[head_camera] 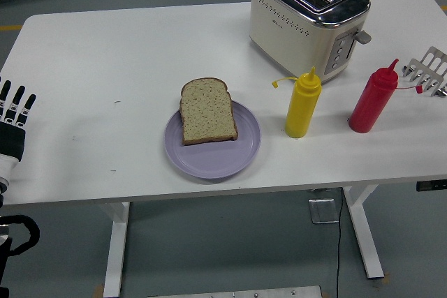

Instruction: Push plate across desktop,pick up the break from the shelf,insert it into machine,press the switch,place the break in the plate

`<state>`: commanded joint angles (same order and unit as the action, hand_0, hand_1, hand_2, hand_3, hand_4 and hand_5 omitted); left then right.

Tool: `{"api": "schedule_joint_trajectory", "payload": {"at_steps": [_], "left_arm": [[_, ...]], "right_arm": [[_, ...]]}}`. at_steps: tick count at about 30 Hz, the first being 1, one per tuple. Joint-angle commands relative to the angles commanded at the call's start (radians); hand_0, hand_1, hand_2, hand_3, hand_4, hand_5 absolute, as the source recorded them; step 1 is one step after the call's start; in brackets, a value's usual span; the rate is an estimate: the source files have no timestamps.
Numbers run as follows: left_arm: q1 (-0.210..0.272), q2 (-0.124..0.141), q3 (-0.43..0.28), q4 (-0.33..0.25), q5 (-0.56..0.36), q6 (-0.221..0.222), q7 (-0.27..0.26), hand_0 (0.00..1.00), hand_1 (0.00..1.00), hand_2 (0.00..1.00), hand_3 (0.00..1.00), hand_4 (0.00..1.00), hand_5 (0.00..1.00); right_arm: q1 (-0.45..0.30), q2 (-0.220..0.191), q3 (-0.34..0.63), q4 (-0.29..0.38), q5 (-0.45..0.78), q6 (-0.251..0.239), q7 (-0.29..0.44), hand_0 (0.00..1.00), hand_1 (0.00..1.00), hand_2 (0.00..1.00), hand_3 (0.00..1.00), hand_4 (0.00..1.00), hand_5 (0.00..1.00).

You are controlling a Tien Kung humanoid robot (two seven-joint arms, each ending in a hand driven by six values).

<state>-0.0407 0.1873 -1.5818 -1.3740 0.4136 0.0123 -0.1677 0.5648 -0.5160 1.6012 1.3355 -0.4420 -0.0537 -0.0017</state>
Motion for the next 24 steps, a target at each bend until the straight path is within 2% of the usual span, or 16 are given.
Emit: {"api": "schedule_joint_trajectory", "payload": {"at_steps": [6, 10, 11, 15, 17, 24], "left_arm": [[-0.001, -0.002, 0.011, 0.000, 0.001, -0.001, 0.000, 0.816, 0.858, 0.938, 0.802, 0.633, 0.998], [-0.001, -0.002, 0.015, 0.001, 0.001, 0.000, -0.001, 0.816, 0.858, 0.938, 0.802, 0.633, 0.998], [-0.001, -0.002, 0.017, 0.001, 0.000, 0.000, -0.001, 0.816, 0.858, 0.937, 0.802, 0.633, 0.998], [-0.001, -0.002, 0.021, 0.001, 0.000, 0.000, -0.001, 0.816, 0.858, 0.937, 0.802, 0.633, 0.998], [-0.001, -0.002, 0.023, 0.001, 0.000, 0.000, -0.001, 0.817, 0.858, 0.937, 0.802, 0.634, 0.998], [-0.004, -0.004, 0.025, 0.002, 0.001, 0.000, 0.000, 0.817, 0.858, 0.937, 0.801, 0.636, 0.998]], "right_arm": [[-0.156, 0.051, 0.142, 0.001, 0.152, 0.060, -0.021, 0.844, 0.801, 0.794, 0.774, 0.540, 0.412], [-0.244, 0.092, 0.213, -0.003, 0.228, 0.073, -0.032, 0.844, 0.801, 0.794, 0.774, 0.540, 0.412], [-0.267, 0.103, 0.228, -0.003, 0.242, 0.078, -0.037, 0.846, 0.802, 0.794, 0.775, 0.518, 0.455], [-0.347, 0.137, 0.270, -0.005, 0.264, 0.090, -0.052, 0.846, 0.802, 0.794, 0.775, 0.518, 0.455], [-0.380, 0.158, 0.295, -0.006, 0.262, 0.094, -0.059, 0.847, 0.802, 0.792, 0.777, 0.515, 0.455], [-0.426, 0.212, 0.366, -0.007, 0.245, 0.103, -0.069, 0.848, 0.801, 0.792, 0.777, 0.512, 0.454]]}}
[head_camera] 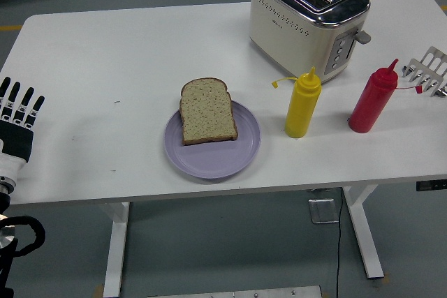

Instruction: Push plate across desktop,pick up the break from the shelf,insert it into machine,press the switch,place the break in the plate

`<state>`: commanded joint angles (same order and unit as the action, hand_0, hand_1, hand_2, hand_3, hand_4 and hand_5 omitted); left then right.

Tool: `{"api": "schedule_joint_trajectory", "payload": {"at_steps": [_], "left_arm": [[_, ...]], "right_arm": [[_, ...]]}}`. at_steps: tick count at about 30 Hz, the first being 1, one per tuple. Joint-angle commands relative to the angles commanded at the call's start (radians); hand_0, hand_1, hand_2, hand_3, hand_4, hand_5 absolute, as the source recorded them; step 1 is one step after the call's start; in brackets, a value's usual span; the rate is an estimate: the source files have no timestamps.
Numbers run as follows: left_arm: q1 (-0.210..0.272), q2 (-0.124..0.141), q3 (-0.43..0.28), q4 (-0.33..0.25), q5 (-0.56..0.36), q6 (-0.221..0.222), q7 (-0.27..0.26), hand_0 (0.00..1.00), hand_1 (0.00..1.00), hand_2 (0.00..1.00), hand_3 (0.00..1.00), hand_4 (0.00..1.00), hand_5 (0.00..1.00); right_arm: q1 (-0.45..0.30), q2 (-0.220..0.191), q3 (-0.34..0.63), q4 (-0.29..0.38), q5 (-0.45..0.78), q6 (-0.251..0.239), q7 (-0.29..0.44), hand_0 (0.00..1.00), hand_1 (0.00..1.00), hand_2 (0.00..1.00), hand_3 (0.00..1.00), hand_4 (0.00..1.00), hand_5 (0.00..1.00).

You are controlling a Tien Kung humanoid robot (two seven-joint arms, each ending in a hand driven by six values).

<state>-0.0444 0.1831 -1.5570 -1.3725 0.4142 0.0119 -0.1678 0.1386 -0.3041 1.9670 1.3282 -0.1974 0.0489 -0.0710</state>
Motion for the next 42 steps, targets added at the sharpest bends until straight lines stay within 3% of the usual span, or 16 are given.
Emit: {"api": "schedule_joint_trajectory", "payload": {"at_steps": [9, 28, 29, 42], "left_arm": [[-0.005, 0.000, -0.003, -0.001, 0.001, 0.000, 0.000, 0.817, 0.858, 0.936, 0.802, 0.636, 0.998], [-0.010, -0.002, -0.003, -0.001, 0.000, 0.000, 0.000, 0.817, 0.858, 0.936, 0.801, 0.637, 0.998], [-0.010, -0.002, -0.003, -0.001, 0.000, 0.000, 0.000, 0.817, 0.858, 0.936, 0.801, 0.637, 0.998], [-0.010, -0.002, -0.005, -0.001, 0.001, 0.000, 0.000, 0.817, 0.858, 0.937, 0.800, 0.637, 0.998]], "right_arm": [[-0.016, 0.028, 0.038, -0.001, -0.024, 0.003, -0.004, 0.846, 0.801, 0.791, 0.779, 0.510, 0.457], [-0.010, 0.040, 0.042, -0.003, -0.030, 0.006, -0.004, 0.848, 0.801, 0.791, 0.792, 0.507, 0.462], [-0.010, 0.040, 0.042, -0.003, -0.029, 0.007, -0.006, 0.860, 0.809, 0.812, 0.892, 0.515, 0.475], [-0.010, 0.041, 0.052, -0.003, -0.030, 0.024, -0.021, 0.870, 0.818, 0.835, 0.908, 0.529, 0.491]]}}
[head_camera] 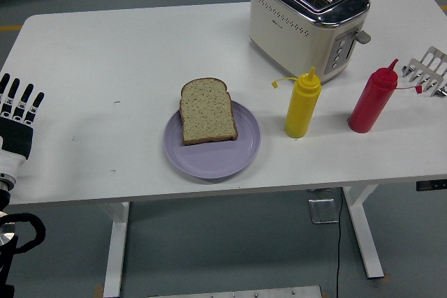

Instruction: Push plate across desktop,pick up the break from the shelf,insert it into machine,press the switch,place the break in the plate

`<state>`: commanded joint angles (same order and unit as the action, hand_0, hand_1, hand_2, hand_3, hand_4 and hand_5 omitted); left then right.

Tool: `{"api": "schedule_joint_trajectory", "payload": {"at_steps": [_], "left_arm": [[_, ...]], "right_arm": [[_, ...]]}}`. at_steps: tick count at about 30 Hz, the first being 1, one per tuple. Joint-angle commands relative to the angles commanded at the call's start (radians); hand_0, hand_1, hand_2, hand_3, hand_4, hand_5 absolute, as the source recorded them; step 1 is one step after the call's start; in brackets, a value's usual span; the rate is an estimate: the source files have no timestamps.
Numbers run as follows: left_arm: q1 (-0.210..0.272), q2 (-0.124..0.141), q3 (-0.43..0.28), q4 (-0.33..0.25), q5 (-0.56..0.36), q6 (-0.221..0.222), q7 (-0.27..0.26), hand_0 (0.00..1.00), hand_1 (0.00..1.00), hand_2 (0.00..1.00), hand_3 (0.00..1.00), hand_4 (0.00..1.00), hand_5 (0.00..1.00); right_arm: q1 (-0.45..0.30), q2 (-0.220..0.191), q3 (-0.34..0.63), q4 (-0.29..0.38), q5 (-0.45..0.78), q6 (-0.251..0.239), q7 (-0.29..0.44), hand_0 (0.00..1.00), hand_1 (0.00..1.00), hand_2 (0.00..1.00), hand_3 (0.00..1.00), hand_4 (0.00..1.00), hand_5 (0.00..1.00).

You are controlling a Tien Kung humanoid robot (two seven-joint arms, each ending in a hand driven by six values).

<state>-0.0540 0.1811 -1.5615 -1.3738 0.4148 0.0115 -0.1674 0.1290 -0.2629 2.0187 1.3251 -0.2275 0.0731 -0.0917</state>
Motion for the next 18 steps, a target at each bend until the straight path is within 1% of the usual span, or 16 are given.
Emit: {"api": "schedule_joint_trajectory", "payload": {"at_steps": [4, 5, 16, 17, 18], "left_arm": [[0.000, 0.000, 0.000, 0.000, 0.000, 0.000, 0.000, 0.817, 0.858, 0.937, 0.800, 0.637, 0.998], [0.000, 0.000, 0.000, 0.000, 0.000, 0.000, 0.000, 0.817, 0.858, 0.937, 0.800, 0.637, 0.998], [0.004, 0.000, 0.004, 0.001, -0.002, 0.000, 0.000, 0.817, 0.858, 0.937, 0.800, 0.637, 0.998], [0.005, 0.000, 0.005, 0.001, -0.002, 0.000, 0.000, 0.817, 0.858, 0.937, 0.800, 0.637, 0.998], [0.005, 0.000, 0.005, 0.001, -0.002, 0.000, 0.000, 0.817, 0.858, 0.937, 0.800, 0.637, 0.998]], "right_arm": [[-0.001, 0.001, 0.003, 0.000, 0.001, 0.002, -0.001, 0.870, 0.818, 0.835, 0.908, 0.529, 0.491], [-0.001, 0.001, 0.004, 0.000, 0.002, 0.002, -0.001, 0.871, 0.816, 0.834, 0.890, 0.531, 0.498], [-0.005, 0.005, 0.007, 0.000, 0.019, -0.004, -0.004, 0.872, 0.819, 0.831, 0.883, 0.544, 0.513], [-0.005, 0.006, 0.006, 0.000, 0.020, -0.005, -0.004, 0.874, 0.822, 0.828, 0.880, 0.558, 0.540], [-0.006, 0.007, 0.006, 0.000, 0.021, -0.005, -0.003, 0.874, 0.822, 0.828, 0.880, 0.558, 0.540]]}}
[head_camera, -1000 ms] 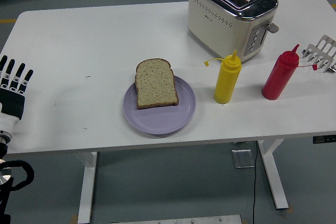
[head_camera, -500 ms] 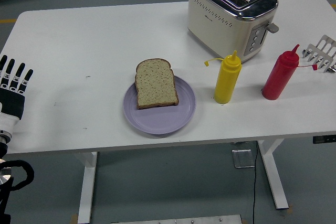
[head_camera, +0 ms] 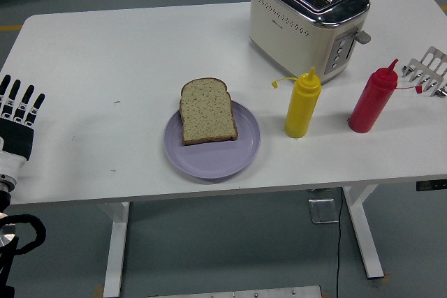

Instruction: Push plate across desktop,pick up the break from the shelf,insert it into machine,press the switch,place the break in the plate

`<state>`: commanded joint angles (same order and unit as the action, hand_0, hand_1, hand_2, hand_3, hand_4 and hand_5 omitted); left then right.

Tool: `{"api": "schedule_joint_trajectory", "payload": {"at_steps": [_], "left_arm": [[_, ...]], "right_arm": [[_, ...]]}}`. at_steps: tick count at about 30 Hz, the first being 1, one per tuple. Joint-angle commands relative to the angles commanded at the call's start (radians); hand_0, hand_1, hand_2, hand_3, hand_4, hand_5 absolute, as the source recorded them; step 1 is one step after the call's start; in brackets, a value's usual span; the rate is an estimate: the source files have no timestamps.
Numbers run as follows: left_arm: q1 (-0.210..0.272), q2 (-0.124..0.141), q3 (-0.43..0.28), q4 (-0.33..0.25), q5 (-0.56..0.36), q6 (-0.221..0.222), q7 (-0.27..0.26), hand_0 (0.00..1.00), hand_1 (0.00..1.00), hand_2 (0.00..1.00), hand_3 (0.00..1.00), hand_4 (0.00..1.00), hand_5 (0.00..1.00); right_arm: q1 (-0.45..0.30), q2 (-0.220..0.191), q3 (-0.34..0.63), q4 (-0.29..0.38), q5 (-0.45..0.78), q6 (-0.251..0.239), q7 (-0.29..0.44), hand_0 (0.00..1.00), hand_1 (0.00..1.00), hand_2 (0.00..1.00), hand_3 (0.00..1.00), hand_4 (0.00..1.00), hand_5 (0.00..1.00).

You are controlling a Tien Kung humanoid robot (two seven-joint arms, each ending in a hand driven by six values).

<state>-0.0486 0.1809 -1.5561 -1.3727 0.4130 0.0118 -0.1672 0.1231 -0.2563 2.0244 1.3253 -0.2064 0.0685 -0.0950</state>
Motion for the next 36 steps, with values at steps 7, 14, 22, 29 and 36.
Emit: {"api": "schedule_joint_trajectory", "payload": {"at_steps": [7, 14, 22, 29, 36], "left_arm": [[0.004, 0.000, 0.006, 0.000, -0.001, 0.001, 0.000, 0.818, 0.858, 0.937, 0.800, 0.637, 0.998], [0.004, 0.002, 0.009, -0.005, -0.004, 0.000, -0.001, 0.818, 0.858, 0.937, 0.800, 0.637, 0.998], [0.002, 0.003, 0.010, -0.010, -0.005, 0.000, -0.001, 0.817, 0.858, 0.937, 0.800, 0.638, 0.998], [0.000, 0.002, 0.013, -0.011, -0.005, -0.001, -0.001, 0.818, 0.858, 0.935, 0.800, 0.638, 0.998], [0.000, 0.002, 0.011, -0.011, -0.005, -0.001, -0.001, 0.818, 0.858, 0.935, 0.799, 0.638, 0.998]], "right_arm": [[-0.004, 0.009, -0.005, 0.001, 0.005, 0.004, 0.004, 0.874, 0.822, 0.827, 0.875, 0.564, 0.550], [-0.008, 0.010, -0.008, 0.004, 0.008, 0.007, 0.011, 0.872, 0.820, 0.818, 0.864, 0.565, 0.551], [-0.013, 0.010, -0.014, 0.014, 0.000, 0.004, 0.021, 0.874, 0.820, 0.808, 0.849, 0.566, 0.552], [-0.016, 0.012, -0.015, 0.017, -0.003, 0.005, 0.026, 0.874, 0.817, 0.804, 0.838, 0.567, 0.551], [-0.016, 0.012, -0.015, 0.021, -0.003, 0.006, 0.027, 0.873, 0.816, 0.805, 0.834, 0.566, 0.550]]}}
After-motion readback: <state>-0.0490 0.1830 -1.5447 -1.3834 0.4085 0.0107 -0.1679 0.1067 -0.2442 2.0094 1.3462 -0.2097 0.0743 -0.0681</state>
